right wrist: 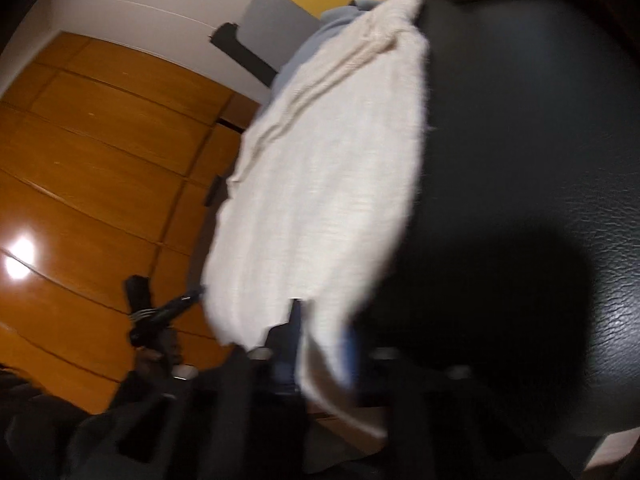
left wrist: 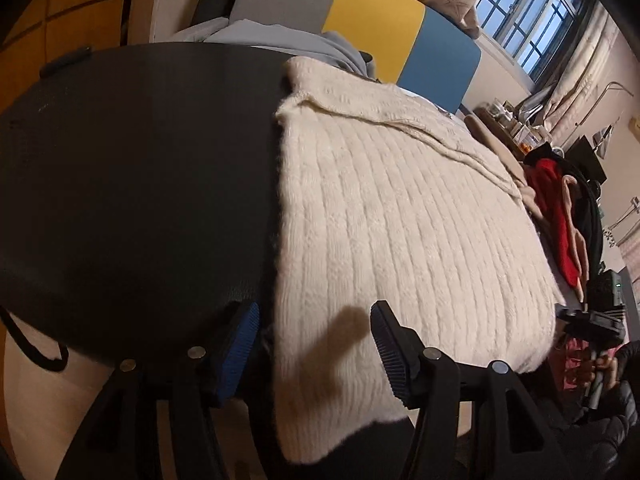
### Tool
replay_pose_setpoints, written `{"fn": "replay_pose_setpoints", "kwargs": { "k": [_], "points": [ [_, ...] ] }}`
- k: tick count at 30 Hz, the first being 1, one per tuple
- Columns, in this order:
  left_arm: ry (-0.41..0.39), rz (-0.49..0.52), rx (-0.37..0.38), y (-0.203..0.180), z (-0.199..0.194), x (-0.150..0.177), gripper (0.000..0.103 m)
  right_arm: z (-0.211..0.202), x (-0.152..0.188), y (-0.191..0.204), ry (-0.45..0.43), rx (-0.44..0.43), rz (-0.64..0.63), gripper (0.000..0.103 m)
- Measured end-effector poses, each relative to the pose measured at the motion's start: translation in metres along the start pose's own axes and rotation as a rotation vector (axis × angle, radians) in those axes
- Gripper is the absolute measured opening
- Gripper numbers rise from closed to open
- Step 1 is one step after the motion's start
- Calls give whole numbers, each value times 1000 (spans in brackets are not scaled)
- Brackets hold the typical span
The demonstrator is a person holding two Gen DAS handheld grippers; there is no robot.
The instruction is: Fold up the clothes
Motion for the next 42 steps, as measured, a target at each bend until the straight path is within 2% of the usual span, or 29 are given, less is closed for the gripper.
{"fn": "replay_pose_setpoints", "kwargs": {
  "k": [5,11,17,18,19,20,22,24,27,29,31,33,35,40,42],
  "points": [
    [11,-3,-7,-4,-5,13,59,8,-7,-4,-9,-39,13,8],
    [46,-9,-30,-11,1,14,58,9,-6,4,-26,-28,-17,13],
    [84,-82,8,-10,5,21,41,-1,1,2,-36,-11,-20,18],
    [85,-104,9,-6,5,21,33,-1,0,2,-35,9,-15,13],
    [88,-130,19,-2,5,21,17,0,-1,2,-35,28,-11,9],
    [88,-160,53,2,4,21,10,0,0,5,-38,45,-28,9],
    [85,-206,131,4,4,21,10,0,0,10,-42,72,-50,10],
    [80,-207,181,2,6,20,10,-1,0,11,-46,79,-61,11],
    [60,-257,243,2,7,16,13,-2,-2,9,-43,34,-30,11],
    [51,-303,320,6,6,10,13,-3,-4,8,-43,0,-8,11],
    [35,-286,376,3,1,0,11,-4,-4,9,-35,-31,4,11],
    [-10,-254,473,-5,-11,-17,10,-5,-6,10,-30,-64,21,11],
    [-57,-209,538,-15,-22,-35,10,-8,-11,15,-36,-112,40,11],
    [-165,-153,639,-25,-32,-96,10,-13,-42,50,-80,-211,-8,10],
    [-213,-146,670,-26,-31,-124,6,-10,-61,63,-98,-229,-38,10]
  ]
}}
Point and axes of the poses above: each gripper's, at about its wrist camera, not at the fingertips, and z roughly the way its jaws point, y to its left, x to its underside, the point moved 4 cm from there along z, roughly the way its jaws point, and after that the axes turned 7 degrees about z, right-handed, at the moved point
